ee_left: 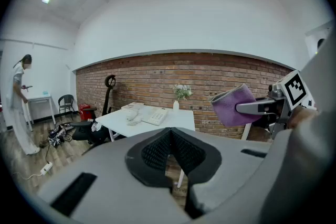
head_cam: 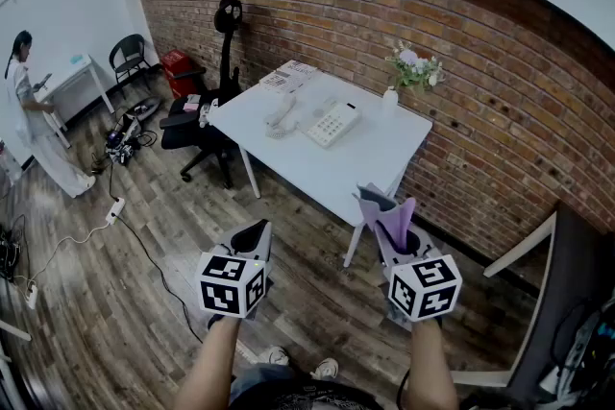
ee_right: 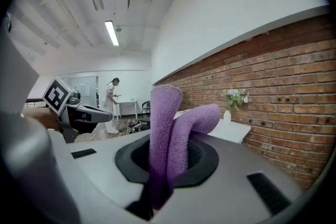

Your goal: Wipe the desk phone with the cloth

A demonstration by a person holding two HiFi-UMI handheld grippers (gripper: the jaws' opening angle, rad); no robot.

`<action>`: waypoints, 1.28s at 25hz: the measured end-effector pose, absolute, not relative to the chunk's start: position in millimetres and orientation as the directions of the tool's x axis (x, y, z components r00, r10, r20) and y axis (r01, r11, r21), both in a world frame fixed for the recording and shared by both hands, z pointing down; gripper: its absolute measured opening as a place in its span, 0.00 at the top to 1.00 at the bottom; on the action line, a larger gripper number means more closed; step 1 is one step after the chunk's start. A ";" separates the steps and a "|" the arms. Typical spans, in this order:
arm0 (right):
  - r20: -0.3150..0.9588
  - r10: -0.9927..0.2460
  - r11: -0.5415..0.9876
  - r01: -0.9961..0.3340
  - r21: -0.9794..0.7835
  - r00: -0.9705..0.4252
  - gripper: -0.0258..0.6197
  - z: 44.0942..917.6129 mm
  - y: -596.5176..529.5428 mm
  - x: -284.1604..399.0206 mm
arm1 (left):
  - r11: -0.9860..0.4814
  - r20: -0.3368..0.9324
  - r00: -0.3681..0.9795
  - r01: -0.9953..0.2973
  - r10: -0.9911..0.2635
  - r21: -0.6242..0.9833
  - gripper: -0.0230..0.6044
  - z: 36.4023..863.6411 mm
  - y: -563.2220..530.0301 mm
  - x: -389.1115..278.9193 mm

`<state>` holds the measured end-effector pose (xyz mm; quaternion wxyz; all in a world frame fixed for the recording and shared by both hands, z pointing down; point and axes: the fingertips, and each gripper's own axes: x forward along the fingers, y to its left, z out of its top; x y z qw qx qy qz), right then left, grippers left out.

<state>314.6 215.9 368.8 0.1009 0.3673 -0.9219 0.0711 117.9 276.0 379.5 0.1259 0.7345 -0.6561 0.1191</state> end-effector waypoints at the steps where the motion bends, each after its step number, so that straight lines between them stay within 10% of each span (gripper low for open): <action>1: 0.241 -0.661 0.721 -0.690 -0.057 -0.711 0.89 369.9 213.9 316.1 | -0.110 0.343 0.113 -0.994 -0.933 0.027 0.96 380.1 274.2 119.9; 32: 0.336 -0.731 0.611 -0.789 -0.063 -0.594 0.89 408.1 90.7 195.3 | -0.295 0.375 0.306 -0.951 -0.875 0.088 0.96 414.4 109.6 1.1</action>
